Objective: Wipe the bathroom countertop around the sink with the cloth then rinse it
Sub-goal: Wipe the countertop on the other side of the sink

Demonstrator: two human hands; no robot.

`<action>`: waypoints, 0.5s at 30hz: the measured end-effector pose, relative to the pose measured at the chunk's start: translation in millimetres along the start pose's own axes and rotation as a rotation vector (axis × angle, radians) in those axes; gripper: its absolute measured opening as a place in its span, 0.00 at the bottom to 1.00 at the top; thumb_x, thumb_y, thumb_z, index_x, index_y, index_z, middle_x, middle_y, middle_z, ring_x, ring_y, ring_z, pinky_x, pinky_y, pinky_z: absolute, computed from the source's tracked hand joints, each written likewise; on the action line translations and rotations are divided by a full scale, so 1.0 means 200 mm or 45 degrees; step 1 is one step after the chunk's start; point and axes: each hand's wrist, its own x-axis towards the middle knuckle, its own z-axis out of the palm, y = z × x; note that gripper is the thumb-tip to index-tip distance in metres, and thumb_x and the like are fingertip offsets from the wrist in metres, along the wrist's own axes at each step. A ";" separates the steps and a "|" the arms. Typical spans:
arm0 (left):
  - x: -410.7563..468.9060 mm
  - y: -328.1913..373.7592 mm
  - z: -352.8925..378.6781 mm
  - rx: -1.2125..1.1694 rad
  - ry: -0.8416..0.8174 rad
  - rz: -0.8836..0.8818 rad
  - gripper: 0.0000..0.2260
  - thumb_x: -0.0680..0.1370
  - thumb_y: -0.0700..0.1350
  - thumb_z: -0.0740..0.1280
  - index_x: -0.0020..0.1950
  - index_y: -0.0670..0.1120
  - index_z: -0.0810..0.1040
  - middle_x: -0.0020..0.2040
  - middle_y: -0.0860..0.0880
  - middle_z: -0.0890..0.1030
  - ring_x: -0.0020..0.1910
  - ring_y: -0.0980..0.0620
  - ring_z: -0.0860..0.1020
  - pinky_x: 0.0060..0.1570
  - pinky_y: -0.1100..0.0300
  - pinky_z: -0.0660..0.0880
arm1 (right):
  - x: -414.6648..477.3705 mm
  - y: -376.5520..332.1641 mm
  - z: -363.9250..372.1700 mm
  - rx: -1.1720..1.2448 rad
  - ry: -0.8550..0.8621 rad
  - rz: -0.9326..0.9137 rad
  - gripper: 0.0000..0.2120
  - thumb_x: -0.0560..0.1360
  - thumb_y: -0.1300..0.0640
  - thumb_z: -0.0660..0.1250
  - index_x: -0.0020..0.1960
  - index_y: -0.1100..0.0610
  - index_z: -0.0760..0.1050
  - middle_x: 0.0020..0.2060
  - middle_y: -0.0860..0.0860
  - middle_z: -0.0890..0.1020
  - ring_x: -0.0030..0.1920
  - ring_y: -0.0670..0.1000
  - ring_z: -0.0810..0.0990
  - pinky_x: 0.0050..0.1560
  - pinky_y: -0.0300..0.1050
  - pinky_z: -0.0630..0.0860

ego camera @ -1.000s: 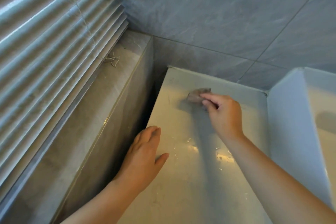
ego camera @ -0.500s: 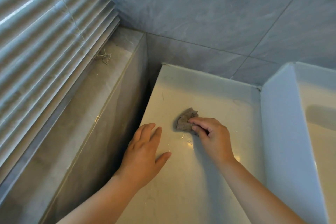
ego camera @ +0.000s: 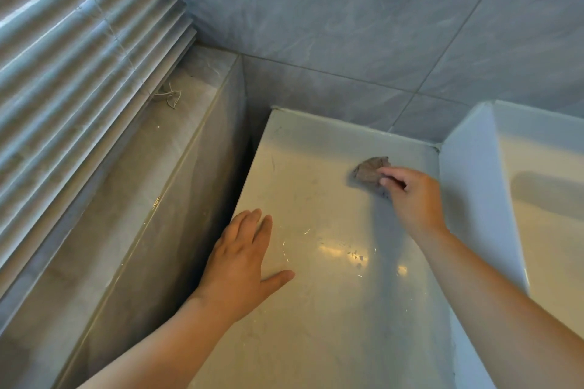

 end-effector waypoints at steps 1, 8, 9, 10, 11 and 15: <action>0.00 0.00 -0.01 0.000 0.009 -0.003 0.50 0.64 0.77 0.35 0.78 0.48 0.48 0.78 0.49 0.48 0.76 0.49 0.43 0.72 0.57 0.44 | -0.02 0.03 0.02 0.025 -0.012 0.047 0.12 0.73 0.64 0.68 0.54 0.54 0.82 0.50 0.51 0.84 0.52 0.51 0.81 0.52 0.39 0.72; 0.01 0.05 -0.07 -0.030 -0.048 -0.045 0.45 0.68 0.74 0.47 0.77 0.47 0.50 0.77 0.49 0.46 0.75 0.49 0.43 0.74 0.55 0.47 | -0.26 0.01 0.08 0.026 0.011 -0.053 0.12 0.72 0.64 0.69 0.52 0.51 0.83 0.48 0.39 0.80 0.53 0.48 0.78 0.58 0.46 0.71; 0.01 0.05 -0.07 -0.023 -0.023 -0.010 0.44 0.69 0.73 0.48 0.77 0.46 0.54 0.77 0.48 0.49 0.76 0.48 0.45 0.74 0.55 0.49 | -0.29 0.02 0.08 0.013 0.013 -0.067 0.12 0.72 0.63 0.69 0.52 0.49 0.83 0.48 0.38 0.80 0.53 0.46 0.77 0.59 0.49 0.72; 0.00 0.06 -0.07 -0.013 0.009 0.040 0.43 0.70 0.72 0.49 0.76 0.44 0.58 0.77 0.46 0.54 0.75 0.47 0.50 0.73 0.55 0.51 | -0.32 0.02 0.09 0.005 0.019 -0.077 0.12 0.72 0.63 0.69 0.51 0.48 0.82 0.48 0.38 0.80 0.53 0.45 0.77 0.60 0.53 0.72; -0.01 0.07 -0.06 -0.025 0.040 0.088 0.42 0.71 0.71 0.51 0.74 0.43 0.61 0.75 0.46 0.59 0.75 0.46 0.55 0.72 0.54 0.54 | -0.35 0.02 0.09 0.006 0.026 -0.077 0.12 0.73 0.62 0.70 0.51 0.48 0.82 0.48 0.37 0.80 0.53 0.45 0.77 0.59 0.55 0.72; -0.02 0.14 -0.01 -0.048 0.037 0.199 0.38 0.72 0.69 0.54 0.73 0.43 0.64 0.73 0.46 0.64 0.72 0.47 0.61 0.70 0.50 0.64 | -0.44 -0.01 0.10 0.036 0.029 -0.056 0.12 0.73 0.63 0.69 0.51 0.47 0.82 0.47 0.35 0.80 0.52 0.45 0.77 0.58 0.55 0.72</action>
